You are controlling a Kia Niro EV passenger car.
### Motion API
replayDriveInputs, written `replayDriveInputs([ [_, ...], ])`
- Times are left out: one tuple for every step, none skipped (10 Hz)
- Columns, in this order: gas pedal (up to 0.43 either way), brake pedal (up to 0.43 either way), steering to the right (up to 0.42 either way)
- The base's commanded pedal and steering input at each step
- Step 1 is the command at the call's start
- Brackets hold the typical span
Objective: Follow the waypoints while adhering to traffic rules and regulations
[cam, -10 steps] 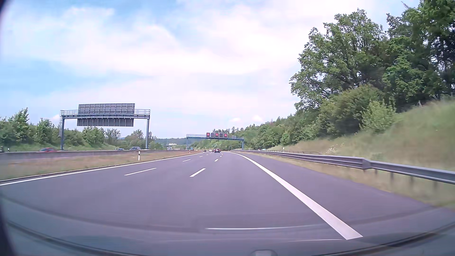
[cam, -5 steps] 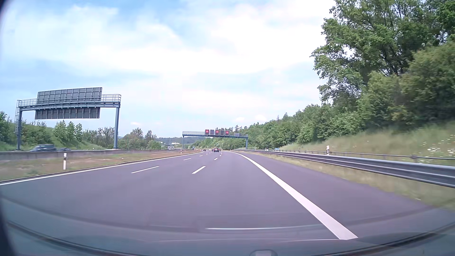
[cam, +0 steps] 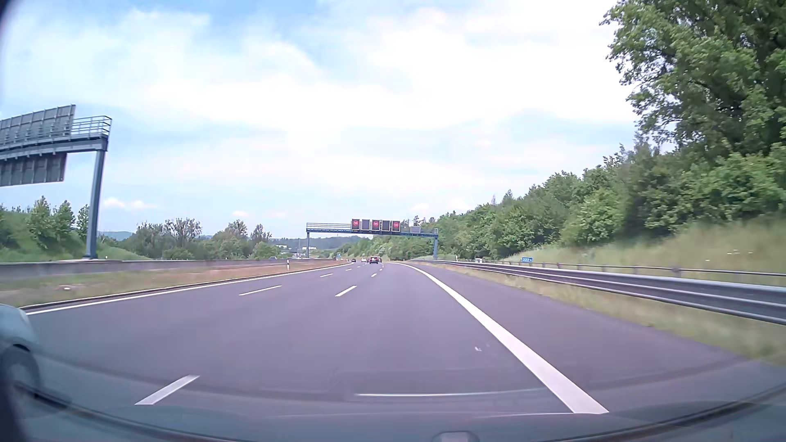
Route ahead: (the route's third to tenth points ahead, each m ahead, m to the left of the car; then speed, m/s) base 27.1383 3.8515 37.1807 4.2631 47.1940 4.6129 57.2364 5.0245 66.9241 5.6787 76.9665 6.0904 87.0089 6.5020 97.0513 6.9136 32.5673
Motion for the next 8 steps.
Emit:
replayDriveInputs([
  [0.0,0.0,-0.007],
  [0.0,0.0,-0.006],
  [0.0,0.0,-0.007],
  [0.0,0.0,-0.007],
  [0.0,0.0,-0.007],
  [0.0,0.0,-0.007],
  [0.0,0.0,-0.008],
  [0.0,0.0,-0.008],
])
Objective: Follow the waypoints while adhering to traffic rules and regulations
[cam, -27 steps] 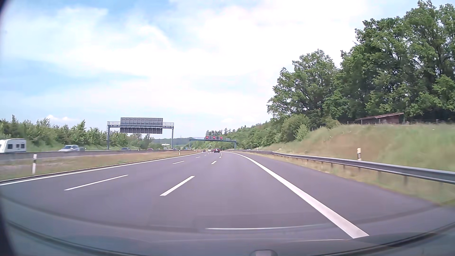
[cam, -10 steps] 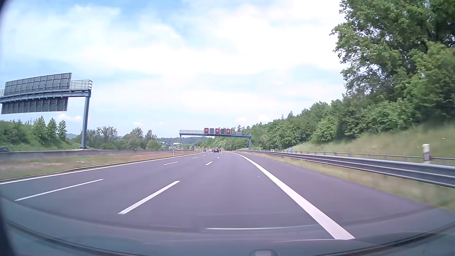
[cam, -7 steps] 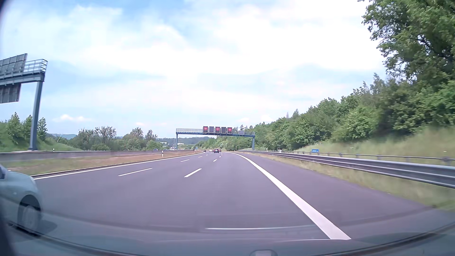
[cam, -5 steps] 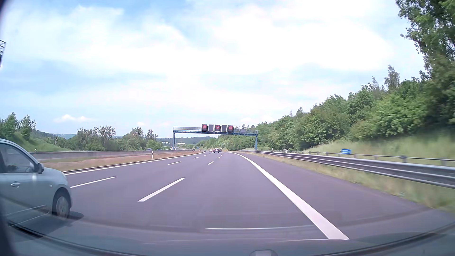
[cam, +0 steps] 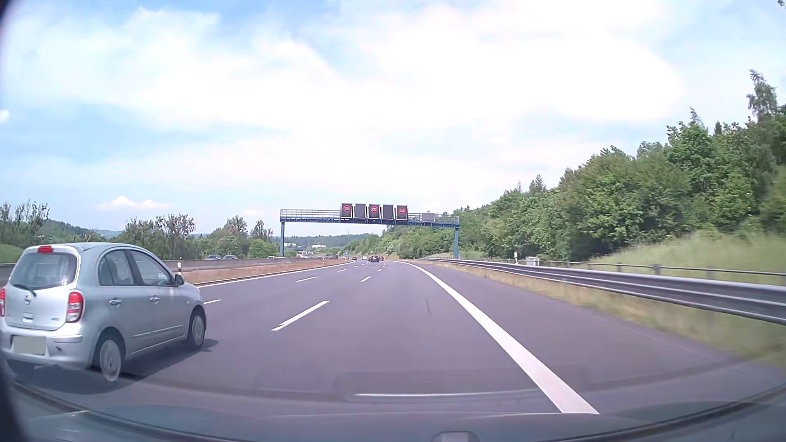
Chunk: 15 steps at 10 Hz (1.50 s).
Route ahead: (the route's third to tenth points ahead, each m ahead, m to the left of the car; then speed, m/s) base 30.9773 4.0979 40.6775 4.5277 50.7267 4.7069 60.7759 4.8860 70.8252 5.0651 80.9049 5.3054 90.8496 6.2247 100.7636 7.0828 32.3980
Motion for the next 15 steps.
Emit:
replayDriveInputs([
  [0.0,0.0,-0.008],
  [0.0,0.0,-0.008],
  [0.0,0.0,-0.008],
  [0.0,0.0,-0.008],
  [0.0,0.0,-0.008],
  [0.0,0.0,-0.008],
  [0.0,0.0,-0.006],
  [0.0,0.0,-0.005],
  [0.0,0.0,-0.005],
  [0.0,0.0,-0.005],
  [0.0,0.0,-0.005],
  [0.0,0.0,-0.005],
  [0.0,0.0,-0.005],
  [0.0,0.0,-0.005],
  [0.0,0.0,-0.005],
])
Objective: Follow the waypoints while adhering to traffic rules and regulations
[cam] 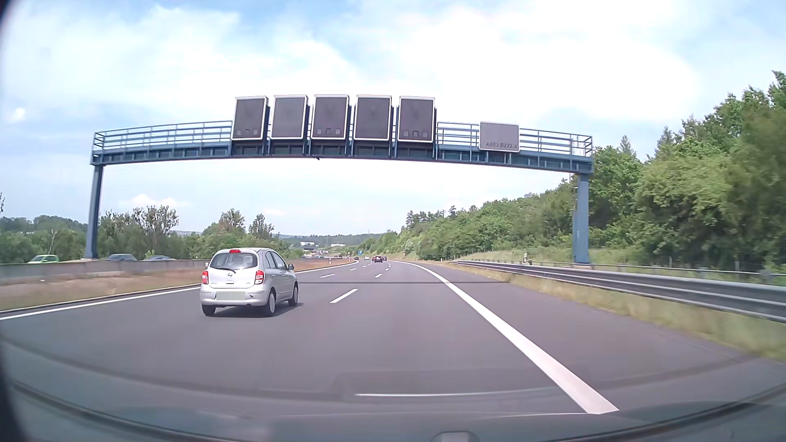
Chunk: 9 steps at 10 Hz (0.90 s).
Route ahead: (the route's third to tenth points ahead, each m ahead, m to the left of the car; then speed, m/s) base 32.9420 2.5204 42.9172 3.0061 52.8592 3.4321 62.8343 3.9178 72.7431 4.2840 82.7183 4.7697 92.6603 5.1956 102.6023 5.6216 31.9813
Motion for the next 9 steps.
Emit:
replayDriveInputs([
  [0.0,0.0,-0.005],
  [0.0,0.0,-0.005],
  [0.0,0.0,-0.005],
  [0.0,0.0,-0.005],
  [0.0,0.0,-0.005],
  [0.0,0.0,-0.006],
  [0.0,0.0,-0.005],
  [0.0,0.0,-0.005],
  [0.0,0.0,-0.005],
])
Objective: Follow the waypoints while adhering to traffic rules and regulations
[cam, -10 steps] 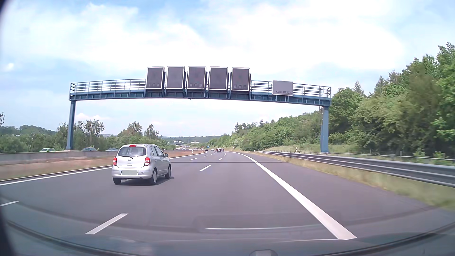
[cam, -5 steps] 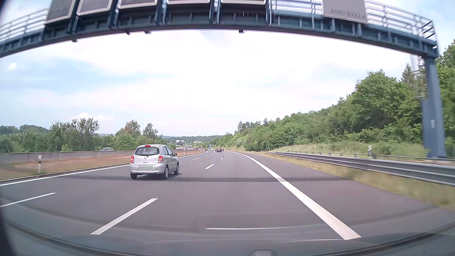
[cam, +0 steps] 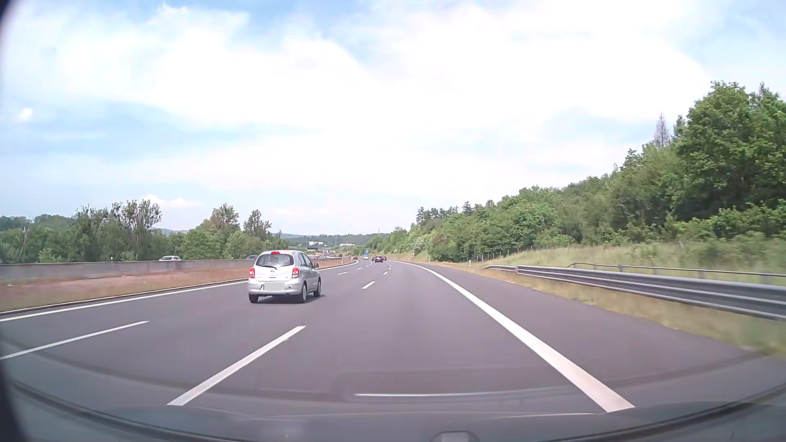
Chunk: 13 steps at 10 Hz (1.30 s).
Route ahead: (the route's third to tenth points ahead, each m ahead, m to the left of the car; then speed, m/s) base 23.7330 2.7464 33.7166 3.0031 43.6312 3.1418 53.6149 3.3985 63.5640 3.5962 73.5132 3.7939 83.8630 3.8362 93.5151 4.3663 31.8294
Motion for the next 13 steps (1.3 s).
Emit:
replayDriveInputs([
  [0.0,0.0,-0.005],
  [0.0,0.0,-0.005],
  [0.0,0.0,-0.005],
  [0.0,0.0,-0.005],
  [0.0,0.0,-0.005],
  [0.0,0.0,-0.005],
  [0.0,0.0,-0.005],
  [0.0,0.0,-0.004],
  [0.0,0.0,-0.004],
  [0.0,0.0,-0.004],
  [0.0,0.0,-0.004],
  [0.0,0.0,-0.004],
  [0.0,0.0,-0.004],
])
